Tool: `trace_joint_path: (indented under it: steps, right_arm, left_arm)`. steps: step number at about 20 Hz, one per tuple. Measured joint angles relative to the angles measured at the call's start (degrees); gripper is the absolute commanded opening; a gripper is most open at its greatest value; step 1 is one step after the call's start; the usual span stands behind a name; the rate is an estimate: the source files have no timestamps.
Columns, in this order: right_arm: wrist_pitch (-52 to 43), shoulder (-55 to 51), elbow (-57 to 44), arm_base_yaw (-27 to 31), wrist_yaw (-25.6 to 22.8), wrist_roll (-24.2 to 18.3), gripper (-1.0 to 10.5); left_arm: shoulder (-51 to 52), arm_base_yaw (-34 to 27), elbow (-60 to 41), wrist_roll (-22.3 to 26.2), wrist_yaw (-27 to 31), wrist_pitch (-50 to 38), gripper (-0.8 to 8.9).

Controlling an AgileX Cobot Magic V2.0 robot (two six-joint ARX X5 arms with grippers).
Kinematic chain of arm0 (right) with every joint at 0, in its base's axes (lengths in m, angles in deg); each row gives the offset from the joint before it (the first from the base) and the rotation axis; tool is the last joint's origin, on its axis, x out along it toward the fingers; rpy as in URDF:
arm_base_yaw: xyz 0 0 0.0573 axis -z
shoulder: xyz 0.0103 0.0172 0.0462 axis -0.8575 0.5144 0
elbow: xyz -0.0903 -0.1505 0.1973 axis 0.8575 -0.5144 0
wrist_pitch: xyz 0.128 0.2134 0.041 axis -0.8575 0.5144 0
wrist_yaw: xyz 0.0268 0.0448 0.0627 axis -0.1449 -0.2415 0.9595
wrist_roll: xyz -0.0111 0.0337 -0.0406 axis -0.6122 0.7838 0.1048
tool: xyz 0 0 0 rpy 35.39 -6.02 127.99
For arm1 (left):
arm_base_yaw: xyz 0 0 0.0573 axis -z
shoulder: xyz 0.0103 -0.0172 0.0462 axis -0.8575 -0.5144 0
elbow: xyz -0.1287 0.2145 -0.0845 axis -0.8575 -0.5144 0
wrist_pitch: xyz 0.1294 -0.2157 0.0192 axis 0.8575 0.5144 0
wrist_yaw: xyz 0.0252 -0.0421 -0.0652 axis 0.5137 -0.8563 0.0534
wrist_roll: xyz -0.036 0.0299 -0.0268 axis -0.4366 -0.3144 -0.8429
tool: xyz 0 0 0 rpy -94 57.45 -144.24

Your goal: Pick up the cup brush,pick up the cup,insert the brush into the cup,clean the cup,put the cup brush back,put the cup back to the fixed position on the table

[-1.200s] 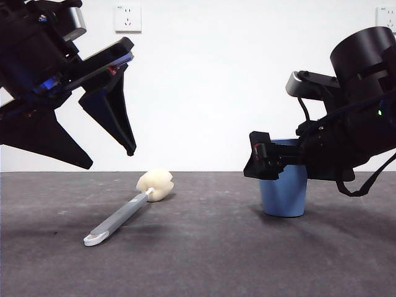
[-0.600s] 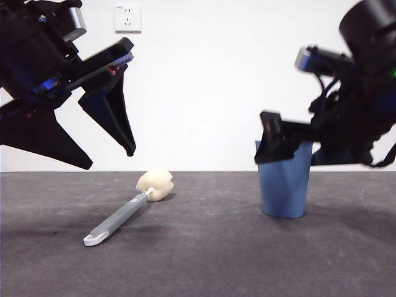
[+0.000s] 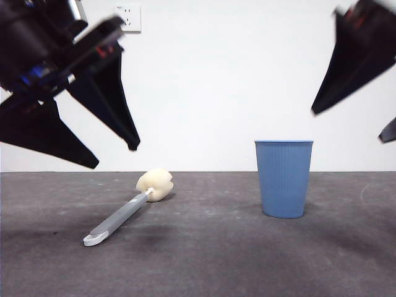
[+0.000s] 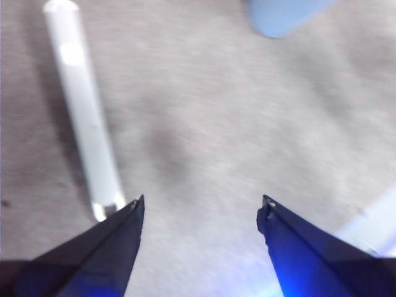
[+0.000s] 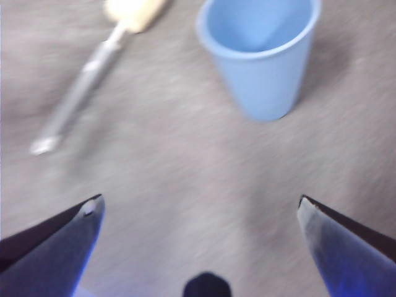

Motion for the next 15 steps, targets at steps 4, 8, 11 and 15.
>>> trace_joint_path:
  steps: [4, 8, 11, 15]
  right_arm:
    - [9.84, -4.07, 6.12, -1.64, 3.69, 2.91, 4.3]
    - [17.79, -3.96, 11.56, -1.9, 7.91, 3.48, -0.3]
    - [18.14, -4.0, 12.13, -1.9, 10.21, 3.43, -0.1]
    - [18.25, -3.93, 12.13, -1.9, 10.43, 3.41, 0.0]
  left_arm:
    - [5.29, 0.0, 0.74, 0.57, -3.13, 5.86, 2.25]
    - [11.93, 0.0, 4.42, 3.19, -4.35, 12.07, -0.09]
    - [14.88, 0.0, 5.9, 5.07, -4.39, 13.84, -0.09]
    - [15.5, 0.0, 5.9, 6.08, -4.37, 14.64, -0.04]
